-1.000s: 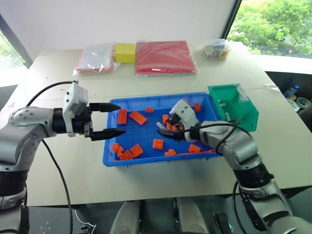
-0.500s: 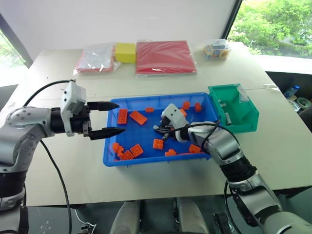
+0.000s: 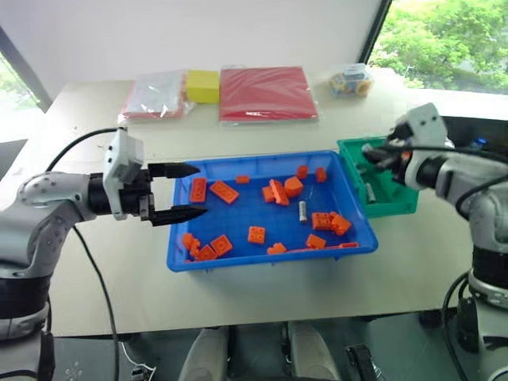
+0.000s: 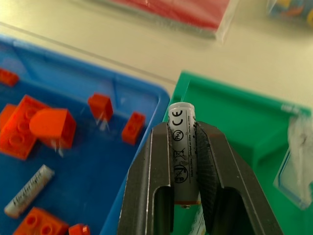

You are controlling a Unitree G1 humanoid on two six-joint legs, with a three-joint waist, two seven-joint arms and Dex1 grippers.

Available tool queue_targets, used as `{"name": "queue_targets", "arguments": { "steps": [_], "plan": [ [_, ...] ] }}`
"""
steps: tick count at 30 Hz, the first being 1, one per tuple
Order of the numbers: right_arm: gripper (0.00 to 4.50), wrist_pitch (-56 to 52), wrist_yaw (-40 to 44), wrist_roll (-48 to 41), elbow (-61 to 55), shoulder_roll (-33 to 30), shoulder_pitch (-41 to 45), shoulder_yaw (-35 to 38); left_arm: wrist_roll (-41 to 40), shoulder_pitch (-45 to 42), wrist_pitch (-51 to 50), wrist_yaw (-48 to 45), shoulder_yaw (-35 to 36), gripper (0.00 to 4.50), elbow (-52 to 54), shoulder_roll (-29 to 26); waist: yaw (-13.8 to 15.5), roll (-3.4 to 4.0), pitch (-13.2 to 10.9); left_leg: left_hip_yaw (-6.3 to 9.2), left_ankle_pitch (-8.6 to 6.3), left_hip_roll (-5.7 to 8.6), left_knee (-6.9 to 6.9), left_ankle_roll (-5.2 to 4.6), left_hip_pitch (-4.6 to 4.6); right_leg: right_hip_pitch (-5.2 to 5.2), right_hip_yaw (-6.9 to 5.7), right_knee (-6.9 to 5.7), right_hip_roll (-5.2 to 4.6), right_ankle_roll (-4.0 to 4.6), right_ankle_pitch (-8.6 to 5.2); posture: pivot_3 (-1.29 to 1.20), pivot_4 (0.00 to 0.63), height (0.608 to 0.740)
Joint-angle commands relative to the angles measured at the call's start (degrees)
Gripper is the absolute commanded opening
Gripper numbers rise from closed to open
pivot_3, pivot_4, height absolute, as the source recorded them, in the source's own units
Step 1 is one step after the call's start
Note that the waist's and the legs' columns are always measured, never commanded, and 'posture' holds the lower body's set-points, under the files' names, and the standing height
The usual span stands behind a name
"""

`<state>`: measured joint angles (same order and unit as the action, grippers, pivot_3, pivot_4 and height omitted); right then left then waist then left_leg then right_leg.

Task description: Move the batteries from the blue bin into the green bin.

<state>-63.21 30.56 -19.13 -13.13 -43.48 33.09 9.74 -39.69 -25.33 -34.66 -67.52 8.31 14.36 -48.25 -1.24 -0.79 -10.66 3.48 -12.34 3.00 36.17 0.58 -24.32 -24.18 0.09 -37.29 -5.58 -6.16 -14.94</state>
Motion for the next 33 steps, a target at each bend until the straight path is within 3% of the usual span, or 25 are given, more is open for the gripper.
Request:
{"name": "queue_targets", "arguments": {
  "steps": [1,3,7,11,17,27,30,33],
  "plan": [
    [2.01,6.6,-2.3,3.8,0.7,-0.5,-1.0,-1.3,-1.1,-2.0,0.0,-0.5,-0.4,4.5,0.5,0.2,-0.1,0.0,0.0,-0.01,0.0,-0.01,0.0,0.0,0.0,-0.01,0.0,-0.01,0.01,0.0,0.0,0.0,0.15,0.736],
    [2.86,8.7,-2.8,4.3,0.8,-0.1,-1.2,-1.4,-0.8,-2.7,0.1,-0.5,-0.9,4.5,0.1,0.3,0.0,0.01,0.0,-0.01,0.0,0.0,0.01,0.0,0.0,-0.02,0.0,-0.01,0.01,0.0,0.0,0.0,0.15,0.736],
    [2.86,8.7,-0.4,-1.3,-5.1,2.2,0.0,0.9,-0.9,-3.2,-0.1,-0.5,-0.9,4.5,-0.2,0.3,0.3,0.01,0.0,0.0,0.0,0.0,0.03,0.0,-0.01,-0.01,0.0,-0.01,0.01,0.0,0.0,0.0,0.15,0.736],
    [2.86,0.4,0.9,-9.0,-13.4,6.1,-1.3,-0.9,-0.8,-3.0,-0.1,-0.4,-1.1,4.5,0.0,0.4,0.3,0.01,0.0,0.05,0.0,-0.01,0.02,0.0,-0.01,-0.01,-0.01,-0.01,0.02,0.0,0.0,0.0,0.15,0.736],
    [2.86,-7.4,-5.6,-8.4,-16.0,11.6,-6.9,-7.1,-1.2,-2.3,-0.5,0.3,-0.7,4.5,1.0,0.4,0.6,-0.03,0.0,0.11,0.0,0.03,0.07,0.0,-0.03,0.06,-0.01,0.03,0.01,0.0,0.0,0.0,0.15,0.736],
    [2.86,-7.0,-10.4,-5.5,-7.9,17.2,-6.9,-11.1,-1.9,-1.6,-1.5,1.5,0.0,4.5,2.3,0.2,0.3,-0.03,0.0,0.11,0.0,0.04,0.04,0.0,-0.02,0.03,-0.01,0.01,0.01,0.0,0.0,0.0,0.15,0.736],
    [1.98,-5.5,-10.1,-4.6,-6.2,17.5,-6.3,-12.8,-2.1,-1.8,-1.6,1.8,0.3,4.5,2.2,0.1,0.3,-0.03,0.0,0.1,0.0,0.04,0.05,0.0,-0.01,0.02,-0.01,0.0,0.01,0.0,0.0,0.0,0.15,0.736],
    [0.54,-4.2,-9.4,-4.3,-5.7,17.7,-5.7,-14.1,-1.8,-1.8,-1.2,1.6,0.5,4.5,1.6,-0.2,0.3,-0.03,0.0,0.1,0.0,0.04,0.05,0.0,-0.01,0.02,-0.01,0.0,0.02,0.0,0.0,0.0,0.15,0.736]
  ]
}}
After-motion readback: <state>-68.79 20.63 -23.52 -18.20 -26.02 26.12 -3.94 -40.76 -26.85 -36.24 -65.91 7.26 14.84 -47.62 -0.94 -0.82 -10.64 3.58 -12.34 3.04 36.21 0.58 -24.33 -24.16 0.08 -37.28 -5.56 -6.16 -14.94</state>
